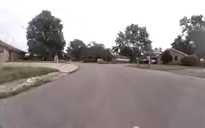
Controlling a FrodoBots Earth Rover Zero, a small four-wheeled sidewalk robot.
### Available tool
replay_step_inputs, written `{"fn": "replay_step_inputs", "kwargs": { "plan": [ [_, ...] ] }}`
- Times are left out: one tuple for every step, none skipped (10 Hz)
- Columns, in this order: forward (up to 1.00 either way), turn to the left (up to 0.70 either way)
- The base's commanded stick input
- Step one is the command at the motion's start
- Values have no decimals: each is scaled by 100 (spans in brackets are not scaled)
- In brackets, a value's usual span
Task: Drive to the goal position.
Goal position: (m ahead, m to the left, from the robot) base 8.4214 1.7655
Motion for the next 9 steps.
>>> {"fn": "replay_step_inputs", "kwargs": {
  "plan": [
    [70,0],
    [70,0],
    [70,0],
    [70,0],
    [70,0],
    [70,0],
    [70,0],
    [70,0],
    [70,0]
  ]
}}
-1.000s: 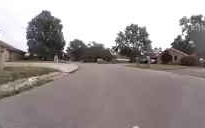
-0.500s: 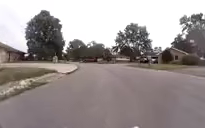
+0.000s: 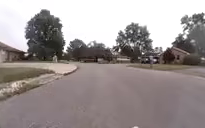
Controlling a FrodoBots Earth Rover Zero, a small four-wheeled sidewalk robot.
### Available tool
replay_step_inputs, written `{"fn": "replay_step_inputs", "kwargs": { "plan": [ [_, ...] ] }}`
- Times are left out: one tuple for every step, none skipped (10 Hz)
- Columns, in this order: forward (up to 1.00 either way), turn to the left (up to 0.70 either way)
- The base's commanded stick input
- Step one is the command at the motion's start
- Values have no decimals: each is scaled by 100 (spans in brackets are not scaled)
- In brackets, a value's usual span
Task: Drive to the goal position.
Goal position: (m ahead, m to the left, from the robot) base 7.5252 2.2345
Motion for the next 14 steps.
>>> {"fn": "replay_step_inputs", "kwargs": {
  "plan": [
    [70,0],
    [70,0],
    [70,0],
    [70,0],
    [70,0],
    [70,0],
    [70,0],
    [70,0],
    [70,0],
    [70,0],
    [70,0],
    [70,0],
    [70,0],
    [70,0]
  ]
}}
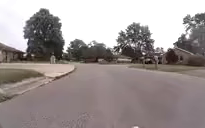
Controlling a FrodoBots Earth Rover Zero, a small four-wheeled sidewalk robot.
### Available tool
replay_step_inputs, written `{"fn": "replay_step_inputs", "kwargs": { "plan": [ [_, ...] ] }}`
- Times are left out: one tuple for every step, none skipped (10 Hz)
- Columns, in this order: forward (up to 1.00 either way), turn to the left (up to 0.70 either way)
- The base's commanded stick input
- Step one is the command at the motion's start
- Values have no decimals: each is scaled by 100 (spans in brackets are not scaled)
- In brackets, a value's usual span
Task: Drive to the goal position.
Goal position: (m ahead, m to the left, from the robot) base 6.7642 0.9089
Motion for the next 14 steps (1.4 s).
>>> {"fn": "replay_step_inputs", "kwargs": {
  "plan": [
    [70,0],
    [70,0],
    [70,0],
    [70,0],
    [70,0],
    [70,0],
    [70,0],
    [70,0],
    [70,0],
    [70,0],
    [70,0],
    [70,0],
    [70,0],
    [70,0]
  ]
}}
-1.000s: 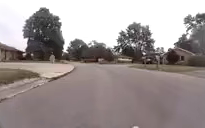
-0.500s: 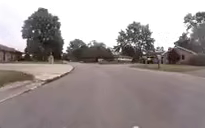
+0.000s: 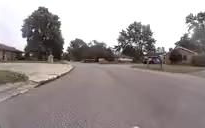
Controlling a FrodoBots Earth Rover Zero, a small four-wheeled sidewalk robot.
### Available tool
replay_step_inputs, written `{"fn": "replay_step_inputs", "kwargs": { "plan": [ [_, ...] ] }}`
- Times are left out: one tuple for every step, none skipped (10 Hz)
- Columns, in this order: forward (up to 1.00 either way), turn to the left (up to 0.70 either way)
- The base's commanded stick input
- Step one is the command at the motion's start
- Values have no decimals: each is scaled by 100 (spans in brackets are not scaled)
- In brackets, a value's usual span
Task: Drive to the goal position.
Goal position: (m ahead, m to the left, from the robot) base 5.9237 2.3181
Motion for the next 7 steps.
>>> {"fn": "replay_step_inputs", "kwargs": {
  "plan": [
    [70,0],
    [70,0],
    [70,0],
    [70,0],
    [70,0],
    [70,0],
    [70,0]
  ]
}}
